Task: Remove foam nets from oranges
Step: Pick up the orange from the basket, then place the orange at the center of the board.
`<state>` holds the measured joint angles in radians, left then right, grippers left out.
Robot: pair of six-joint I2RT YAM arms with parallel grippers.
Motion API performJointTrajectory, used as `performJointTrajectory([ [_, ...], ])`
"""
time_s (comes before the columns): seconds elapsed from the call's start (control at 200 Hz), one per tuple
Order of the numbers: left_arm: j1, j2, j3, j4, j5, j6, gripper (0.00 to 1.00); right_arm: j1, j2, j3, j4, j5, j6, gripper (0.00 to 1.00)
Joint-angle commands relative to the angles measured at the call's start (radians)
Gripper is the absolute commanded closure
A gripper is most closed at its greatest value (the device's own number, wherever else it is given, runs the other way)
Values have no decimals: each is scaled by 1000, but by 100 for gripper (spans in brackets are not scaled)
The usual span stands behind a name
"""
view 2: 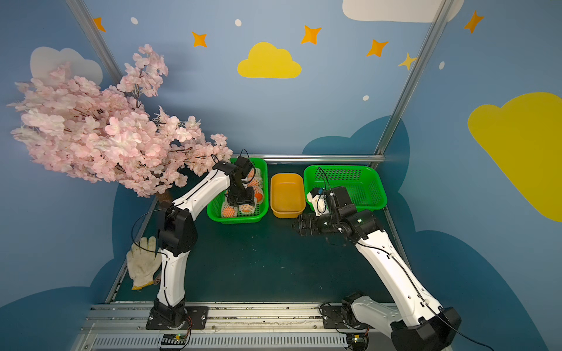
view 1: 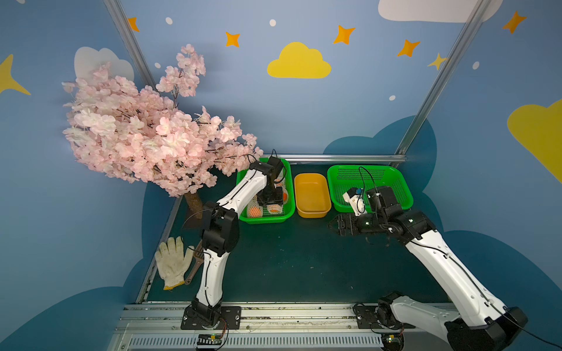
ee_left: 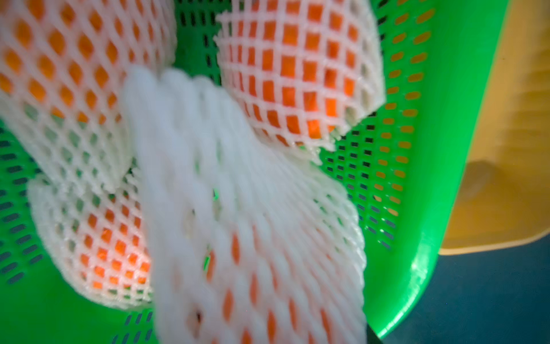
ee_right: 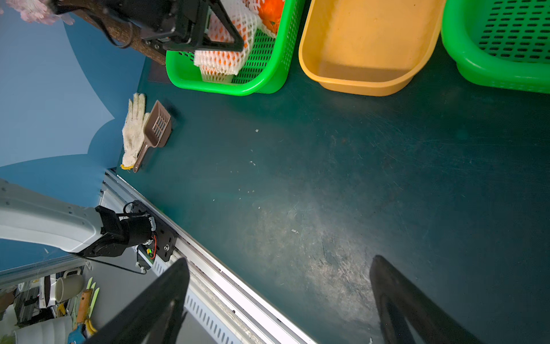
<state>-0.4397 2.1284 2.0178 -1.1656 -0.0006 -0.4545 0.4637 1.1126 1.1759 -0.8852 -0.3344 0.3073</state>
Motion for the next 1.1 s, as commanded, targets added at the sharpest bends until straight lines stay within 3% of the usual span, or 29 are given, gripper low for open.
performJointTrajectory([
  [0.0, -18, -56, 1, -32, -38, 51, 47, -14, 6, -9, 17, 17, 4, 6],
  [0.225, -63, -145, -8, -46, -62, 73, 47, -50, 10, -16, 28, 20, 30, 6],
  [0.38, -142, -220, -47, -41, -69, 85, 47, -92, -7, -22, 26, 24, 48, 6],
  [0.626, -343, -336, -325, 122, 44, -54, 45, -205, -56, -76, 12, 2, 99, 6],
  [0.706, -400, -311, -399, 181, 98, -124, 46, -236, -58, -106, 15, -29, 112, 6],
  [0.821, -462, -223, -375, 182, 98, -149, 47, -244, -54, -150, 30, -56, 113, 6],
  [1.016, -479, -137, -420, 287, 180, -194, 46, -247, -41, -250, 95, -112, 161, 6],
  [1.096, -479, -116, -423, 284, 176, -195, 41, -248, -35, -282, 109, -121, 185, 6],
])
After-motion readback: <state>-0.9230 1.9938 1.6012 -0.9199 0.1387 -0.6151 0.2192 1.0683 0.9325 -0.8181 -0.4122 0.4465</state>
